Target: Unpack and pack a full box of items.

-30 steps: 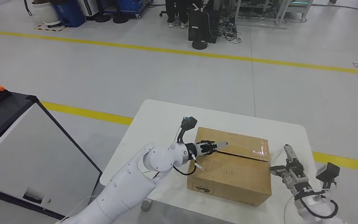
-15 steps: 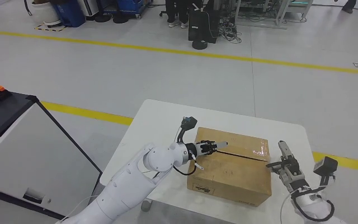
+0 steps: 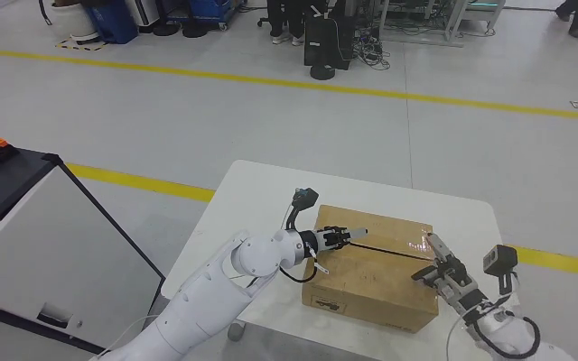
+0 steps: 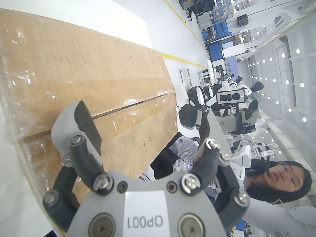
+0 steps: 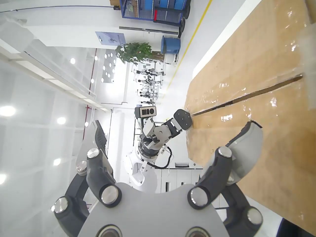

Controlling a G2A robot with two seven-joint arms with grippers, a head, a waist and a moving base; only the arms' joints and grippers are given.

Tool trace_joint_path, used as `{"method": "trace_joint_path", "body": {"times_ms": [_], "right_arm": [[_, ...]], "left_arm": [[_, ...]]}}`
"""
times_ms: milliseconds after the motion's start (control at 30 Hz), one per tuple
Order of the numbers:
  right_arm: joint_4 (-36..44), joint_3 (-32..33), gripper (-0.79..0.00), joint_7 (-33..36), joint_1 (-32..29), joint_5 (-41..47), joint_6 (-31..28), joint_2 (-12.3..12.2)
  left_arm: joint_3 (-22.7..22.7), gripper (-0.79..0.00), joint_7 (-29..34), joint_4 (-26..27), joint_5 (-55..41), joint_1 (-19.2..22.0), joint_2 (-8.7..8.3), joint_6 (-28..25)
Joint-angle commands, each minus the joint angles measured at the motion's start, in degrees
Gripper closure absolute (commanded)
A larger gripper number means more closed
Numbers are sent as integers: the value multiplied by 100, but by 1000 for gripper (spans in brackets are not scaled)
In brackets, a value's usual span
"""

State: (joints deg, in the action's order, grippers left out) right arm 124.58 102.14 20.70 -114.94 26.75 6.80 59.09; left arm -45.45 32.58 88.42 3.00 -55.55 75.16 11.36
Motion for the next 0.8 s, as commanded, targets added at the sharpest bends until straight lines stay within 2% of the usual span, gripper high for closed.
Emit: {"method": "trace_joint_path", "body": {"times_ms": [0,200,433,533,633,767], "right_arm": [[-59,29,-785,154,0,102,-55,5],[-295,526,-785,959,-371,777,-431,23],[-1110,1435,-785,2354,-821,2329,-300,41],[-1590,1850,-785,2599,-845,2667,-214,41],[-1973,2049,-785,2577,-763,2565,-62,25],[-2327,2151,-785,2800,-682,1593,360,-69]], "left_arm": [[0,-785,0,0,0,0,0,0],[0,-785,0,0,0,0,0,0],[0,-785,0,0,0,0,0,0],[0,-785,0,0,0,0,0,0],[0,-785,0,0,0,0,0,0],[0,-785,0,0,0,0,0,0]]}}
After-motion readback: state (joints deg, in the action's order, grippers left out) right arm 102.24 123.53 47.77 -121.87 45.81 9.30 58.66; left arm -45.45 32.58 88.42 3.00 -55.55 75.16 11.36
